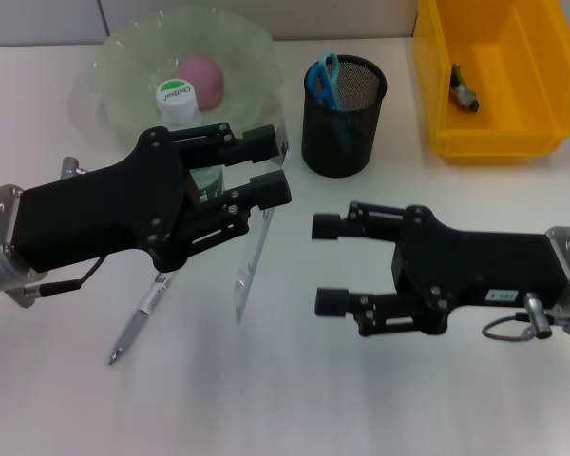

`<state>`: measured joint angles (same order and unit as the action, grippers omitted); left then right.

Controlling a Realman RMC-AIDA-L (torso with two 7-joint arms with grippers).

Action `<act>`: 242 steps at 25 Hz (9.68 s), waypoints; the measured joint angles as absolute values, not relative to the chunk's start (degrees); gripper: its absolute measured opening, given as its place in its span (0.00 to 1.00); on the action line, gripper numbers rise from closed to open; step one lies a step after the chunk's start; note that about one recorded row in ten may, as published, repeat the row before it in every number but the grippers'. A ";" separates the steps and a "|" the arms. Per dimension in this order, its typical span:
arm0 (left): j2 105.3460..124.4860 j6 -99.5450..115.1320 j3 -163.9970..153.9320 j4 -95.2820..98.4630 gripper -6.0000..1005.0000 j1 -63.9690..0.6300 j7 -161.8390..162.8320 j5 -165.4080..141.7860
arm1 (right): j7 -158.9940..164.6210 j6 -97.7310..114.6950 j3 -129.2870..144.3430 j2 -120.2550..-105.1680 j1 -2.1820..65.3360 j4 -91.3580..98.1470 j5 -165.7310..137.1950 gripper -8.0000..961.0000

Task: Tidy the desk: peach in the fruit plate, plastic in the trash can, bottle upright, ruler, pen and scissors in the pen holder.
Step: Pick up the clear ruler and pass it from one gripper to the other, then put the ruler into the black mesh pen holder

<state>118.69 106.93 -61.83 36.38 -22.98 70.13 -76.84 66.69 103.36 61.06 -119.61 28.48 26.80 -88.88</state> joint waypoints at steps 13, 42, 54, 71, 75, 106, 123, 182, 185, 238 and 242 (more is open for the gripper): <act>118.86 106.84 -61.78 32.61 0.41 -25.78 69.89 -74.34 | 66.63 100.50 61.16 -119.88 35.40 18.74 -87.40 0.84; 119.02 106.44 -61.96 32.00 0.41 -26.65 69.01 -74.26 | 65.13 98.96 62.58 -119.88 37.80 16.43 -85.93 0.84; 118.92 106.20 -61.96 31.24 0.42 -26.76 68.99 -74.26 | 65.12 99.05 62.58 -119.88 37.79 16.43 -85.95 0.80; 118.91 106.07 -61.95 30.50 0.42 -26.96 68.99 -74.23 | 64.97 99.18 62.41 -119.88 37.62 15.48 -84.68 0.50; 118.91 106.08 -61.94 30.50 0.42 -26.90 68.99 -74.20 | 65.01 99.13 62.43 -119.88 37.61 15.46 -84.62 0.43; 118.86 106.31 -61.85 30.53 0.69 -26.62 68.41 -74.29 | 65.13 98.85 61.87 -119.88 37.18 15.47 -84.06 0.42; 118.47 104.38 -60.21 30.68 0.69 -22.81 66.63 -74.31 | 63.71 95.86 61.66 -119.49 34.34 16.28 -79.44 0.41; 118.91 96.53 -63.29 27.59 0.67 -24.20 62.25 -75.76 | 32.60 63.62 54.64 -119.88 41.44 4.34 -60.37 0.41; 118.91 96.18 -63.29 27.60 0.67 -24.41 62.23 -75.76 | 32.60 63.54 54.99 -119.88 41.62 4.32 -60.37 0.41; 118.88 90.87 -63.28 25.24 0.65 -28.69 64.40 -75.29 | 35.35 65.58 55.01 -119.87 42.03 8.04 -60.29 0.46; 118.87 91.07 -63.28 25.26 0.65 -28.51 64.36 -75.19 | 35.33 65.44 55.16 -119.88 42.65 7.93 -60.29 0.46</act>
